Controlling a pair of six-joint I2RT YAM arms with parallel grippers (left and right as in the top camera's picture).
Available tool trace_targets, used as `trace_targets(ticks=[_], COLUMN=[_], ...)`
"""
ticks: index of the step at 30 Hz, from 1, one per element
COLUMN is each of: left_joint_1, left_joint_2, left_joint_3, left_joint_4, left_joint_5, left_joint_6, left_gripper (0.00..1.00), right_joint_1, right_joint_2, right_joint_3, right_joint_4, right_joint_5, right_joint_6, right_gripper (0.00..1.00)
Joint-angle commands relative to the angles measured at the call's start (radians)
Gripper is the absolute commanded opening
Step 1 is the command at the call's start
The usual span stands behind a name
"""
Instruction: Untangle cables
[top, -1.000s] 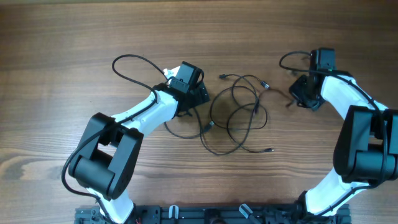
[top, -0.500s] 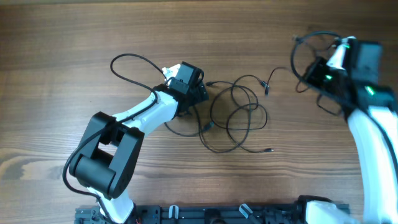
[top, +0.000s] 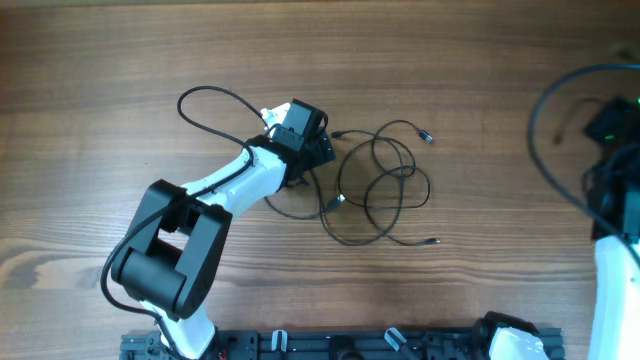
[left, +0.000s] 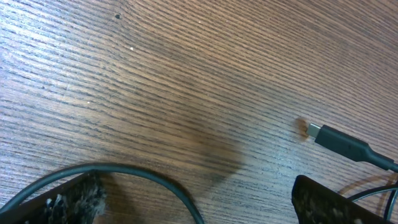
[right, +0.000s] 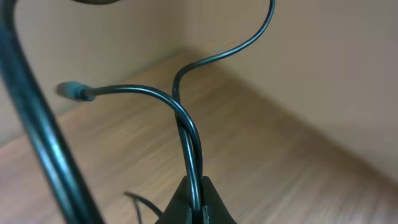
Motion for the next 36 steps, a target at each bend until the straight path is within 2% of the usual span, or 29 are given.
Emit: trace_targets(ticks=[1, 5, 9, 15, 18, 22, 26, 27, 28, 29, 31, 32, 33, 34, 36], left_joint_1=[0.01, 0.01, 0.01, 0.01, 0.01, 0.01, 0.01, 0.01, 0.01, 0.01, 0.01, 0.01, 0.01, 0.01, 0.01], left_joint_2=[0.054, 0.054, 0.054, 0.054, 0.054, 0.054, 0.054, 0.054, 0.054, 0.054, 0.054, 0.054, 0.054, 0.054, 0.054], left_joint_3=[-0.035, -0.035, -0.035, -0.035, -0.035, -0.035, -0.035, -0.035, -0.035, -0.035, -0.035, -0.035, -0.035, -0.035, -0.035], left_joint_4=[-0.023, -0.023, -0.022, 0.005, 0.034, 0.052, 0.08, 0.093, 0.107, 0.12, 0.122, 0.122, 0.122, 0.122, 0.122], left_joint_5=[0.005, 0.005, 0.005, 0.005, 0.03, 0.055, 0.097, 0.111, 0.119, 0.122, 0.122, 0.122, 0.122, 0.122, 0.122], left_joint_6=[-0.016, -0.016, -0.016, -0.017, -0.017, -0.017, -0.017, -0.017, -0.017, -0.017, -0.017, -0.017, -0.017, -0.017, -0.017], left_gripper=[1.0, 1.0, 1.0, 1.0, 1.0, 1.0, 1.0, 1.0, 1.0, 1.0, 1.0, 0.99, 1.0, 1.0, 1.0], right_joint_1=[-0.156, -0.32, -0.423, -0.478, -0.485, -0.5, -0.53, -0.536, -0.541, -0.546, -0.551, -0.552, -0.552, -0.551, -0.547], right_joint_2=[0.099, 0.247, 0.434, 0.71, 0.826, 0.909, 0.889, 0.875, 0.857, 0.83, 0.781, 0.75, 0.708, 0.671, 0.595], right_joint_3=[0.001, 0.001, 0.001, 0.001, 0.001, 0.001, 0.005, 0.011, 0.019, 0.031, 0.049, 0.058, 0.064, 0.066, 0.066], right_joint_4=[0.073, 0.154, 0.224, 0.28, 0.286, 0.271, 0.23, 0.211, 0.188, 0.158, 0.115, 0.095, 0.082, 0.08, 0.066], right_joint_5=[0.036, -0.061, -0.122, -0.126, -0.126, -0.125, -0.124, -0.125, -0.125, -0.125, -0.125, -0.125, -0.126, -0.13, -0.168], right_joint_6=[-0.039, -0.039, -0.045, -0.144, -0.13, -0.109, -0.088, -0.087, -0.087, -0.087, -0.087, -0.086, -0.087, -0.087, -0.088], right_gripper=[0.04, 0.04, 0.05, 0.04, 0.04, 0.04, 0.06, 0.17, 0.35, 0.44, 0.43, 0.51, 0.8, 1.0, 1.0])
